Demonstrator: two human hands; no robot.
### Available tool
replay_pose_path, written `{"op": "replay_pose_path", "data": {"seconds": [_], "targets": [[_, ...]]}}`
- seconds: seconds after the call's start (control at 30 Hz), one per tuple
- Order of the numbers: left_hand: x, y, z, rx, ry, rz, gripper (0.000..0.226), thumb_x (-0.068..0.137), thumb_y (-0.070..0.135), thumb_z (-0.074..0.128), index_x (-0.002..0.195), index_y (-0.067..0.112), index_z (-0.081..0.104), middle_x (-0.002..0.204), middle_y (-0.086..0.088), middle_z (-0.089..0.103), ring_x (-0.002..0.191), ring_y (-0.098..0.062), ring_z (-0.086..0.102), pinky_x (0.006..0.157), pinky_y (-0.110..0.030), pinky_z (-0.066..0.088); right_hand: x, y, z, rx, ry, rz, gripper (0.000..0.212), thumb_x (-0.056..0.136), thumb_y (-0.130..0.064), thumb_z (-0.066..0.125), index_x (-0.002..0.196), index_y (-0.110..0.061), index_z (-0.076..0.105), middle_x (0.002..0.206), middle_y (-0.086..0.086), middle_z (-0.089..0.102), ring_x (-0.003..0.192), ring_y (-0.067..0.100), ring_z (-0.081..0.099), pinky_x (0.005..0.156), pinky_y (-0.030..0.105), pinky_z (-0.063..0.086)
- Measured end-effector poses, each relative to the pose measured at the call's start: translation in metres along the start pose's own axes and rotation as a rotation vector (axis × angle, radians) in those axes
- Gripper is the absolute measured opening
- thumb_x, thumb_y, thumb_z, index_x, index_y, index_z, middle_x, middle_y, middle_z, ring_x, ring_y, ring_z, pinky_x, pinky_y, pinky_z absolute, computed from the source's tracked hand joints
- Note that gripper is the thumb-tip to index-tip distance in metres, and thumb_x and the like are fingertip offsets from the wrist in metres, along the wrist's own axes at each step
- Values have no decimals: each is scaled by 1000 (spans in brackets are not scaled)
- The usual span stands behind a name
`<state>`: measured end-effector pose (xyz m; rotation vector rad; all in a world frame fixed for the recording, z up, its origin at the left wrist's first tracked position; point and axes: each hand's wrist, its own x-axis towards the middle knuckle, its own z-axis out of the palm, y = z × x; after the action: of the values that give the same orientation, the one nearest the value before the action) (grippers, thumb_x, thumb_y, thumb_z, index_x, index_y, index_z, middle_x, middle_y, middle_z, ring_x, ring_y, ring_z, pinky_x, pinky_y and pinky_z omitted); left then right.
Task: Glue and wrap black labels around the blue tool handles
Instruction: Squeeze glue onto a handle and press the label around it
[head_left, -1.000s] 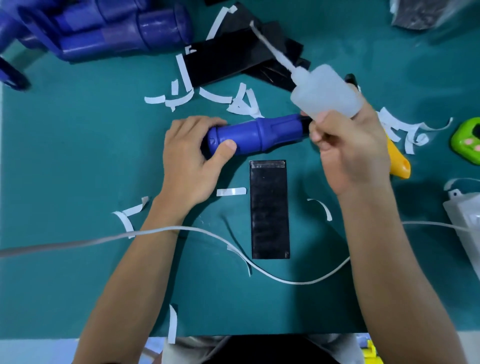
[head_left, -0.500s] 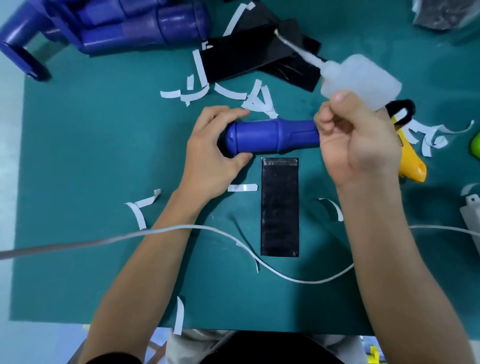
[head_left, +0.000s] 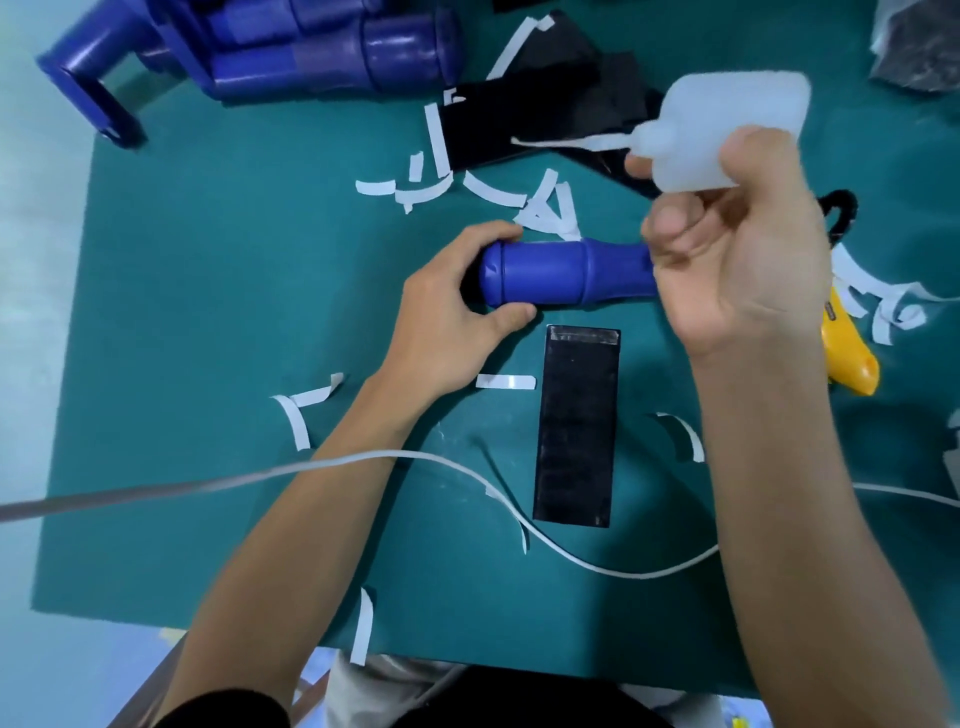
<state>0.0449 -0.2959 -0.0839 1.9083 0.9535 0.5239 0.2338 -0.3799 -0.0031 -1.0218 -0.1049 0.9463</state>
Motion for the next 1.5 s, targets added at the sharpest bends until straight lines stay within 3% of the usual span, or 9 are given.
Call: {"op": "replay_pose_path", "data": {"seconds": [0.13, 0.37, 0.5, 0.6, 0.7, 0.9, 1.07, 1.23, 1.5], "targets": [[-2, -1, 1, 14, 2, 4, 62, 70, 16, 91, 124, 31, 66, 115, 31, 63, 103, 1, 60, 94, -11, 43, -1, -5, -6, 149, 40, 36, 22, 78, -11, 53, 63, -14, 68, 66, 2, 56, 51, 15, 33, 54, 26, 27], [-1, 2, -2, 15, -50, -18, 66, 79, 20, 87, 138, 26, 60, 126, 16, 65, 111, -4, 60, 103, -23, 46, -10, 3, 5, -213, -76, -58, 11, 82, -4, 60, 81, -14, 65, 71, 0, 60, 56, 16, 46, 48, 28, 31], [-4, 6, -2, 75, -88, -24, 84, 92, 35, 76, 162, 25, 31, 144, 12, 59, 123, -12, 60, 107, -23, 42, -12, 9, 11, -400, -109, -252, 10, 77, -10, 62, 86, -8, 58, 72, 0, 56, 59, 18, 41, 53, 27, 36], [-4, 8, -1, 118, -66, -14, 61, 94, 36, 72, 147, 22, 46, 134, 10, 62, 112, -16, 59, 102, -35, 46, -12, 15, 11, -491, -53, -401, 18, 80, -8, 63, 95, -1, 56, 77, 12, 57, 62, 23, 49, 60, 29, 40], [-4, 8, 1, 143, -27, 14, 52, 92, 34, 74, 137, 16, 57, 128, 7, 61, 116, -14, 55, 104, -24, 41, -14, 20, 11, -522, -80, -485, 21, 86, -2, 60, 103, 9, 53, 77, 21, 56, 50, 36, 52, 53, 28, 42], [-1, 5, -2, 83, -33, -8, 69, 80, 28, 89, 142, 22, 61, 128, 7, 60, 120, -7, 55, 107, -12, 36, -16, 19, 12, -622, -39, -637, 30, 77, 2, 69, 89, -17, 48, 79, -2, 52, 68, 19, 54, 57, 29, 45], [-1, 5, -3, 118, -5, 45, 62, 77, 33, 91, 133, 18, 69, 125, 2, 65, 120, -16, 56, 108, -22, 40, -15, 23, 8, -615, -45, -622, 20, 76, 3, 65, 84, 1, 46, 72, 20, 51, 60, 38, 50, 50, 45, 42], [1, 4, -1, 129, -24, 57, 57, 79, 32, 89, 130, 16, 69, 122, 2, 65, 116, -17, 58, 106, -29, 43, -18, 29, 11, -546, -57, -561, 14, 83, -4, 68, 83, -4, 54, 71, 19, 53, 56, 34, 50, 51, 41, 43], [1, 3, -1, 125, -20, 73, 57, 78, 33, 89, 128, 18, 69, 119, 5, 65, 112, -17, 58, 101, -21, 42, -19, 33, 10, -579, -86, -565, 17, 88, -4, 68, 85, 3, 54, 71, 20, 54, 55, 32, 51, 50, 40, 43]]}}
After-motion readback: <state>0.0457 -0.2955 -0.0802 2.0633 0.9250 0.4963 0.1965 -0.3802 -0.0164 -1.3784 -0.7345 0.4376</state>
